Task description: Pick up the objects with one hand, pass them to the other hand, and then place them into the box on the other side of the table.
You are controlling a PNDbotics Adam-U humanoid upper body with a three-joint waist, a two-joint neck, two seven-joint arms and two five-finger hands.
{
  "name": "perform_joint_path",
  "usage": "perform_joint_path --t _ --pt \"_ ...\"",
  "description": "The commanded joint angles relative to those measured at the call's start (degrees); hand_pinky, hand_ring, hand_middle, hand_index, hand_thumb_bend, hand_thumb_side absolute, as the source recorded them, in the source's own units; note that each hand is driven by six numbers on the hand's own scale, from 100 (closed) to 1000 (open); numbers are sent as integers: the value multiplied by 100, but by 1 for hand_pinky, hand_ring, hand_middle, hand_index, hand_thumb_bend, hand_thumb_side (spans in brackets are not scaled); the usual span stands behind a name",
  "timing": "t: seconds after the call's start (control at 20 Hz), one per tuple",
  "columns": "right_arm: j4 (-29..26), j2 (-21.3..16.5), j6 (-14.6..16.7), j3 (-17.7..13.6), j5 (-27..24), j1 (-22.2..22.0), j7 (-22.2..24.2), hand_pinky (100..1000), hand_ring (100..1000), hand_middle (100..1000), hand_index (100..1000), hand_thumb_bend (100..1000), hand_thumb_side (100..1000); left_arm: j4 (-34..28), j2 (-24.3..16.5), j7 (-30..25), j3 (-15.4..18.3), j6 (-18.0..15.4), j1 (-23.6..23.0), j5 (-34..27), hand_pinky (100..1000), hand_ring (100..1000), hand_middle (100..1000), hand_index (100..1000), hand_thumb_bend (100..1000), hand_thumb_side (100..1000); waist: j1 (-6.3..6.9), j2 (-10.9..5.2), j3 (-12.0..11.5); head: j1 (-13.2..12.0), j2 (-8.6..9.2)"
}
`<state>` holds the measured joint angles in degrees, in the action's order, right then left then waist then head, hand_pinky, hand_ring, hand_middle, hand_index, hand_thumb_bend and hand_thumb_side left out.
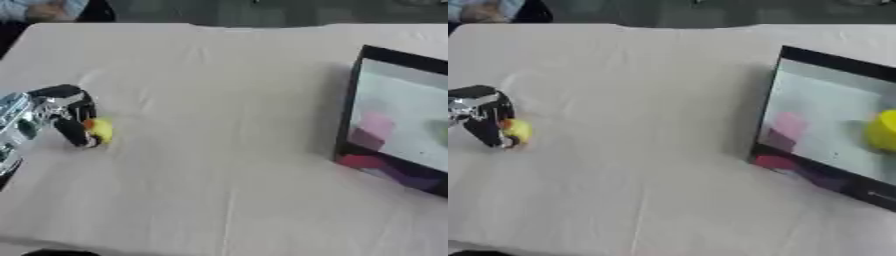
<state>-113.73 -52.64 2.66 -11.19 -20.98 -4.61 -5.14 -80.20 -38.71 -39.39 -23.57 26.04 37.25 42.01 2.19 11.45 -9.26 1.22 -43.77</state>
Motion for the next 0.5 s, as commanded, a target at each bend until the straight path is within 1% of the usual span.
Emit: perform_joint_path --t 0.05,0.25,0.35,0.5 --pt "-86 -132 35 -80 20 14 2 1000 1000 871 924 100 649 -389 -360 -144 169 108 107 -73 684 585 504 580 428 100 -40 -171 -4 48 -35" --pt "-86 -146 82 -89 8 5 0 1000 1000 870 923 100 644 -880 -526 -375 313 130 160 -128 684 586 508 582 420 100 -52 -178 -11 83 -35" --pt "-86 -150 104 -94 -5 1 -4 1000 1000 870 924 100 643 -1151 -569 -453 438 161 203 -138 684 583 504 579 398 100 -56 -181 -20 84 -35" --pt "-86 -166 151 -81 -50 32 20 1000 1000 871 924 100 639 -1564 -503 -348 651 298 309 -159 683 575 493 571 356 100 -66 -187 -39 93 -35"
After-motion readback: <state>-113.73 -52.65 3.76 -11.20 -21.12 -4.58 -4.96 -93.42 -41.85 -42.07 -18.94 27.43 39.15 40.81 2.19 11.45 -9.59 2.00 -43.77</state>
